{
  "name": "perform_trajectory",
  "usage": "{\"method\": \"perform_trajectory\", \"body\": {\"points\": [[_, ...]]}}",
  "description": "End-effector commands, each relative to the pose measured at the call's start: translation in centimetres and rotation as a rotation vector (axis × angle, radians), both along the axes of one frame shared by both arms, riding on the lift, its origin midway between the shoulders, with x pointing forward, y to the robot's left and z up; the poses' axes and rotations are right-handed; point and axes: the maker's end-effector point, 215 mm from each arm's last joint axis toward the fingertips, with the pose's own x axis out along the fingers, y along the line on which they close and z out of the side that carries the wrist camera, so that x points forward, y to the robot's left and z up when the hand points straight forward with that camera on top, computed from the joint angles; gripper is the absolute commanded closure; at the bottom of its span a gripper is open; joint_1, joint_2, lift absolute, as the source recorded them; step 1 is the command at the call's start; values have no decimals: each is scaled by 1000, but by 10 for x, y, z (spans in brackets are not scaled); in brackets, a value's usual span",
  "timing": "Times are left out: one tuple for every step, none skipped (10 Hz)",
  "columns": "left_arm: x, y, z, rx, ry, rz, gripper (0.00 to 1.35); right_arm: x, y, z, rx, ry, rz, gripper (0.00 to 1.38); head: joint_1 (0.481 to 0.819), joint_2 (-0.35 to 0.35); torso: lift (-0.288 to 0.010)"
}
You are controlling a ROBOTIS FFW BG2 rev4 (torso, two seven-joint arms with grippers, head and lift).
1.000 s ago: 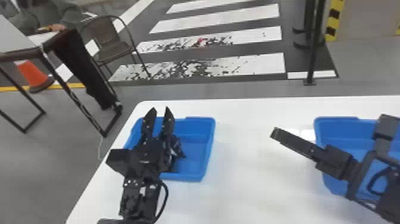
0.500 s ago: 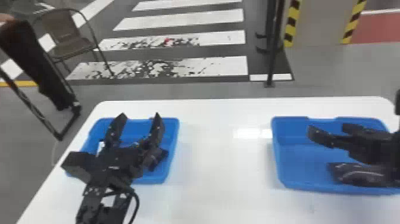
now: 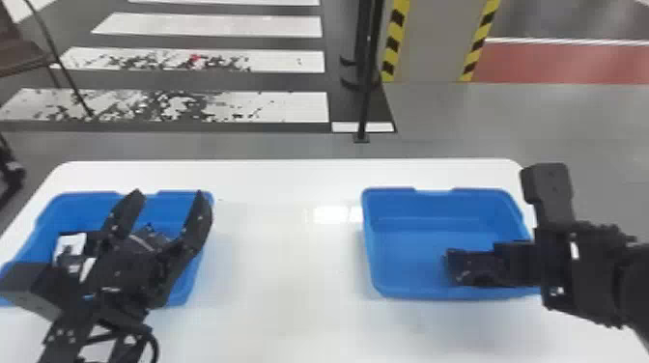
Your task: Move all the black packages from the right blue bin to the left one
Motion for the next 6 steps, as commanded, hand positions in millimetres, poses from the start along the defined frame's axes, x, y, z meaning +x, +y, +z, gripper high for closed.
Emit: {"method": "perform_trajectory", "body": {"points": [[1,-2,-10,-18,34,-13,222,4,3,-15,10,48,3,93,695,-49,-154],[0,-3,-11,-16,38,-19,222,7,2,-18,7,58,2,93,695,-51,-154],[0,-5,-12,-16,41,-23,222,6,-2,-21,-5,74,-9,93,695,-50,-154],[0,-6,-16,-21,50,-27,222,2,-9,-23,-29,100,-22,93,695,-52,-154],[0,-7,-16,-21,52,-30,222,6,-15,-20,-49,92,-36,93,695,-61,-154],[-1,-7,-19,-24,59,-32,222,9,-22,-15,-73,81,-51,93,695,-70,-154]]}}
